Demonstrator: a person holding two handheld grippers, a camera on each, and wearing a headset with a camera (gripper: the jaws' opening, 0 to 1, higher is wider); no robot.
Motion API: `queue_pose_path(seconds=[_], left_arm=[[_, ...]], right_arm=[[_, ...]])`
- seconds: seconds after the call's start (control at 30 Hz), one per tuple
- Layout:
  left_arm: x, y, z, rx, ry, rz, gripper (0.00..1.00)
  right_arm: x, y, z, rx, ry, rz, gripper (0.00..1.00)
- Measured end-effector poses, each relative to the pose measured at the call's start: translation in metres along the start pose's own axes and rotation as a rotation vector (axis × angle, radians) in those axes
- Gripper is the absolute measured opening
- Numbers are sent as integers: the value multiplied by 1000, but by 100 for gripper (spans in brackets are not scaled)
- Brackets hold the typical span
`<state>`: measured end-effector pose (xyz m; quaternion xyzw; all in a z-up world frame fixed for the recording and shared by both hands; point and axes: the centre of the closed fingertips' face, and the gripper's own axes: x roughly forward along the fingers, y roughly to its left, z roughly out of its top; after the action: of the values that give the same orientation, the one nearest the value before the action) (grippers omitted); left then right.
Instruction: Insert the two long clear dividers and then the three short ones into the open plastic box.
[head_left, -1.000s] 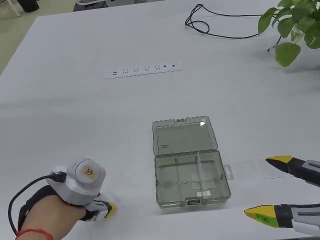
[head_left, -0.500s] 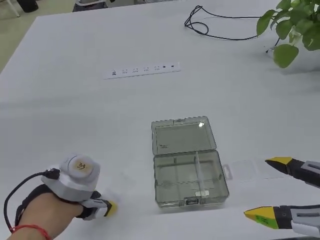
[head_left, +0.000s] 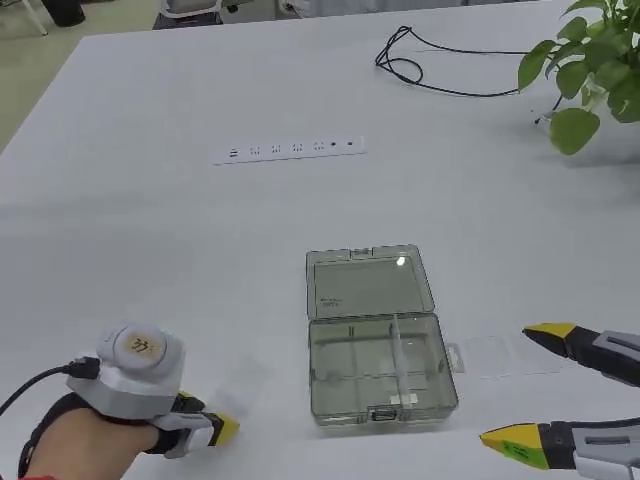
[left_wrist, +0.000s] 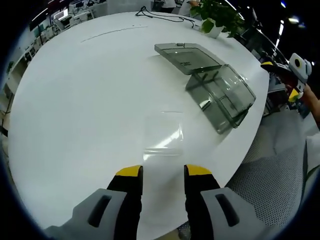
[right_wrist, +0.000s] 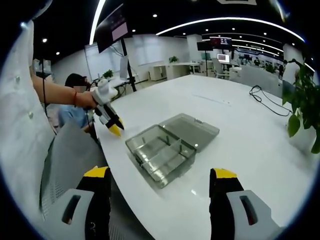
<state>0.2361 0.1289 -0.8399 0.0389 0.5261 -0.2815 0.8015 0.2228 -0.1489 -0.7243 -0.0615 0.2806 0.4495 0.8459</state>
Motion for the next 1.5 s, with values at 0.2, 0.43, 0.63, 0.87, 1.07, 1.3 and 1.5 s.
queue_pose_path(seconds=[0.2, 0.43, 0.63, 0.87, 1.07, 1.3, 1.5], left_arm=[[-14, -10, 17, -64, -111, -33, 31], [-33, -22, 42, -96, -236, -63, 31], [-50, -40, 66, -108, -335, -105, 30], [-63, -62, 90, -113, -427, -163, 30], [-74, -86, 111, -115, -498, -211, 30], [-81, -110, 128, -107, -555, -252, 30], [-82, -128, 136, -85, -569, -288, 30]], right_arm=[[6, 6, 12, -2, 8, 14, 81], [18, 17, 36, 4, -13, 32, 79], [25, 26, 59, 55, -49, 49, 74], [35, 38, 92, 119, -125, 75, 65], [45, 49, 112, 171, -169, 84, 56], [54, 52, 126, 242, -204, 63, 42], [63, 56, 131, 262, -202, 66, 32]])
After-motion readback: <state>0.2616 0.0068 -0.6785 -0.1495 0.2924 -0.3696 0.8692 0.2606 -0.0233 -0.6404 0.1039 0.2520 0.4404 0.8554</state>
